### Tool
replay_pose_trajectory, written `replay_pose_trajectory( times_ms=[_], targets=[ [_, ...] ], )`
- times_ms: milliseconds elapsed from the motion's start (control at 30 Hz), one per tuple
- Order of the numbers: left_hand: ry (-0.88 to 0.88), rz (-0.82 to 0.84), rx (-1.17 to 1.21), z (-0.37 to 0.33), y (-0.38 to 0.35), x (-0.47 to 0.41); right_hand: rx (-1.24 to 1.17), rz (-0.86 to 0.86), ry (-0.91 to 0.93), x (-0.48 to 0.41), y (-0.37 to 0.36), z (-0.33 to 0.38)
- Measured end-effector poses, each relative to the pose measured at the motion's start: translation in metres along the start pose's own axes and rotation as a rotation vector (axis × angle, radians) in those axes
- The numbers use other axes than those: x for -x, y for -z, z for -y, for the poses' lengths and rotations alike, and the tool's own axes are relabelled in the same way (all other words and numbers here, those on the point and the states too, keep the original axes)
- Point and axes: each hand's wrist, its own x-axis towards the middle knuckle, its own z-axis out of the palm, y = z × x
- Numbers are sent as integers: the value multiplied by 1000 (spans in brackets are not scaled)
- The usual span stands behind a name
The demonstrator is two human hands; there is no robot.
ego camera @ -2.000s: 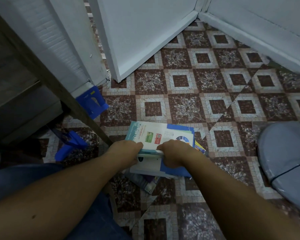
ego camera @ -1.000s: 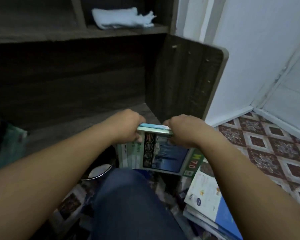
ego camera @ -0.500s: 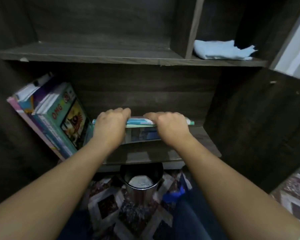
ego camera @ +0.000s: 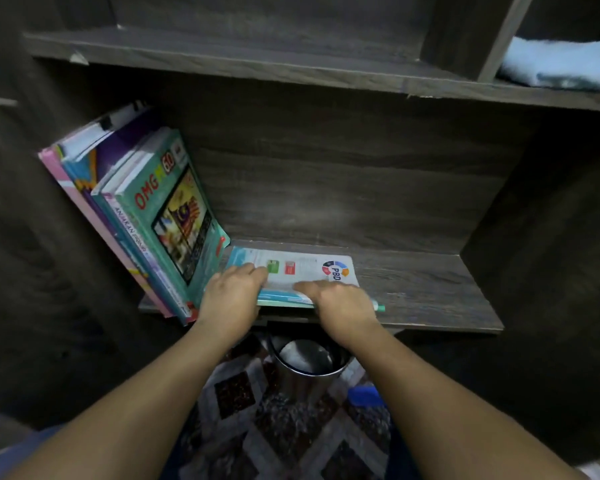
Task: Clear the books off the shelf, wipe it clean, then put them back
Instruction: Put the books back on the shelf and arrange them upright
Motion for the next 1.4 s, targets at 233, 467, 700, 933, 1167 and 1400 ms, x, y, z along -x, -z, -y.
replay_pose_trajectory(
  times_ms=[233,467,700,933,1167,1400],
  targets=[
    [136,234,157,30,-20,-2,-118,201,10,-19,-32,-14],
    [177,503,105,31,-21,4,-17,319,-131,-12,-47,-15],
    [215,435,177,32,-21,2,-63,369,-362,-6,-44,-22],
    [206,435,108,25,-20,-3,-113,380,-459,-8,-43,-25],
    [151,467,9,24,-12,-7,-74,306,-456,-4,-41,-17],
    [187,481,129,27,-7,-4,-232,13,-583,-2,-22,-14]
  ],
)
